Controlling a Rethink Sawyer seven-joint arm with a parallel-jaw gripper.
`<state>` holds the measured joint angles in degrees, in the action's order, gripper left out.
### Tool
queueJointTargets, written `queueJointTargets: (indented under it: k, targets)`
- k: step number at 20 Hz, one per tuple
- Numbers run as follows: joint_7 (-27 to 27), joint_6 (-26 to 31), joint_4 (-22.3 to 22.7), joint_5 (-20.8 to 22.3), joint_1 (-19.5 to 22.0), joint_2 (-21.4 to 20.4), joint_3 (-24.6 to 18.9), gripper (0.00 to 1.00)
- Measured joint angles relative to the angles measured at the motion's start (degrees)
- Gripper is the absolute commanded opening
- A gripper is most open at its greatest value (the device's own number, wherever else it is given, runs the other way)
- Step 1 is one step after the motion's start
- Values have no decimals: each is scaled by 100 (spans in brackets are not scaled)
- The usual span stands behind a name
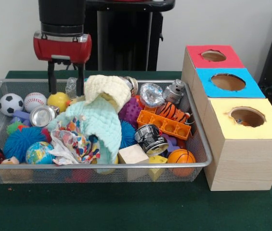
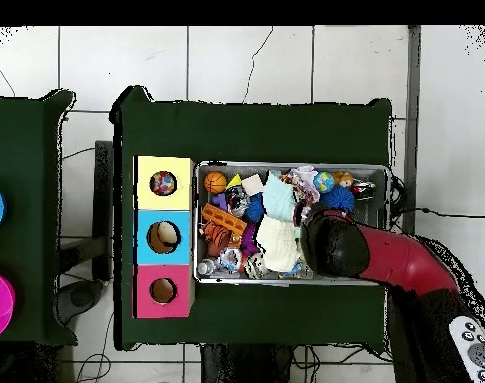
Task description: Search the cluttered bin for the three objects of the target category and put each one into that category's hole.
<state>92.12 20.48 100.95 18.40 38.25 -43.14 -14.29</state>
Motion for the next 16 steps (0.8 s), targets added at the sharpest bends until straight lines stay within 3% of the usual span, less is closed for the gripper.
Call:
queueJointTargets:
  k: [16]
  targets:
    - [0, -289, -278, 484, 184, 460, -435, 100]
